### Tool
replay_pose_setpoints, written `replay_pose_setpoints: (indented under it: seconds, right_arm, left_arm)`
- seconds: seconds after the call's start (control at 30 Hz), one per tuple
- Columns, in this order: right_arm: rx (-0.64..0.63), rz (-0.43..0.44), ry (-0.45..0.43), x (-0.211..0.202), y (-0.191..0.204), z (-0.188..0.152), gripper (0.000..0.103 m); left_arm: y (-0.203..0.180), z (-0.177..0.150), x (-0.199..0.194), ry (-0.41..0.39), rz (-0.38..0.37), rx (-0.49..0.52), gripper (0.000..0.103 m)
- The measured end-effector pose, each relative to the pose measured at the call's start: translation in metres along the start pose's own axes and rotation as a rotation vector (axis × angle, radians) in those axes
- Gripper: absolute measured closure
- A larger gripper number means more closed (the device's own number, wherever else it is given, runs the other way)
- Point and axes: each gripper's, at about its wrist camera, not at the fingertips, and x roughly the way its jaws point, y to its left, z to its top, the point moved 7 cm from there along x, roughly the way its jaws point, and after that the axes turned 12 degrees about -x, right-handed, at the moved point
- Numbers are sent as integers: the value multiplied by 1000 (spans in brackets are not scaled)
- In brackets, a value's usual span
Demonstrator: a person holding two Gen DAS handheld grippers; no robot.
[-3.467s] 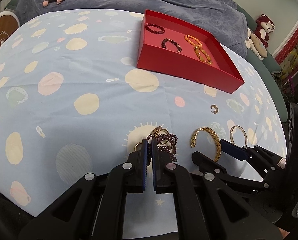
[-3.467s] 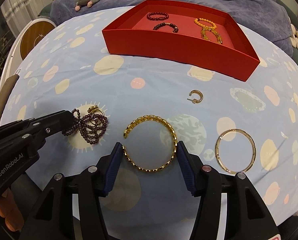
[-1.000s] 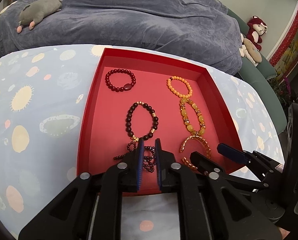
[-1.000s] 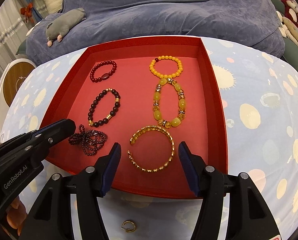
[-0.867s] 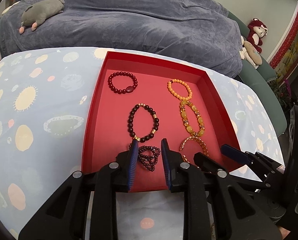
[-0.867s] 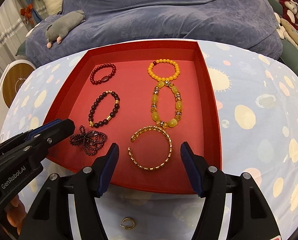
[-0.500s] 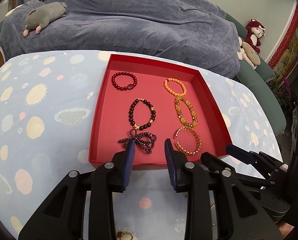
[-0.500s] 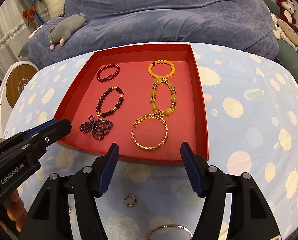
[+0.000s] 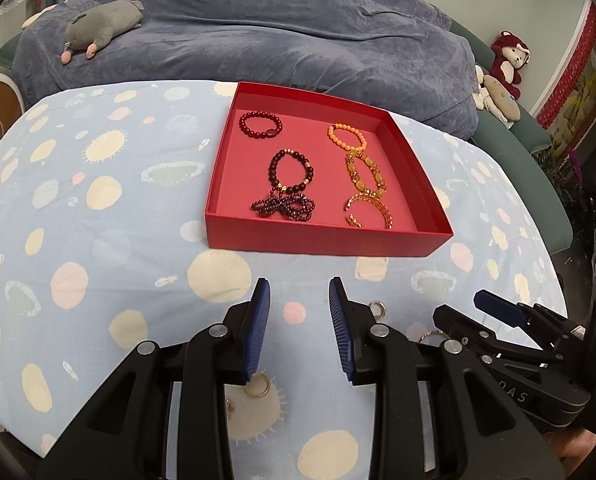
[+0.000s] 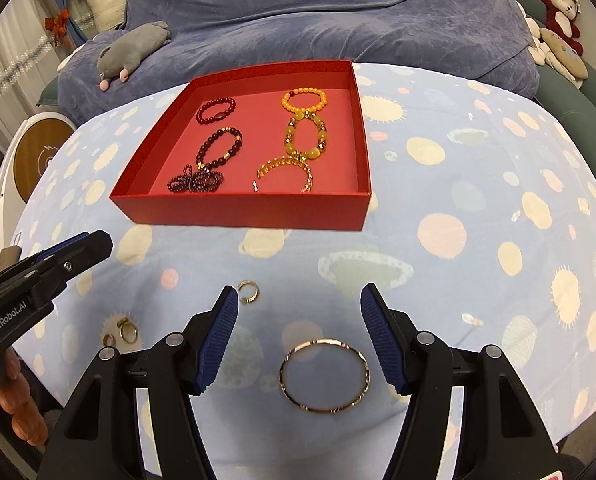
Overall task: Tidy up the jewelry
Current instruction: 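Withdraw both tools from the tray toward the remaining rings and bangle, then grasp the gold ring with the left tool while the right tool grasps the thin gold bangle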
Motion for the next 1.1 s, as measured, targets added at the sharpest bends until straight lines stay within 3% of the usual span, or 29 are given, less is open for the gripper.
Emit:
replay_pose_setpoints:
  seconds: [0.47,0.67,0.8,1.1]
  right_arm:
    - [21,-17,69,-2,-5,-68,42]
    - [15,-19,79,7,-2,-68,41]
    - [5,-29,76,13,1,-64,37]
    - [-23,-47,75,27,8,-55,36]
  left_arm:
    - [16,-46,-14,19,43,10,69]
    - [31,-60,-17,12,78,1,56]
    - [42,-64,-12,25,100,-12,54]
    - [50,-70,1,48,131,-9,50]
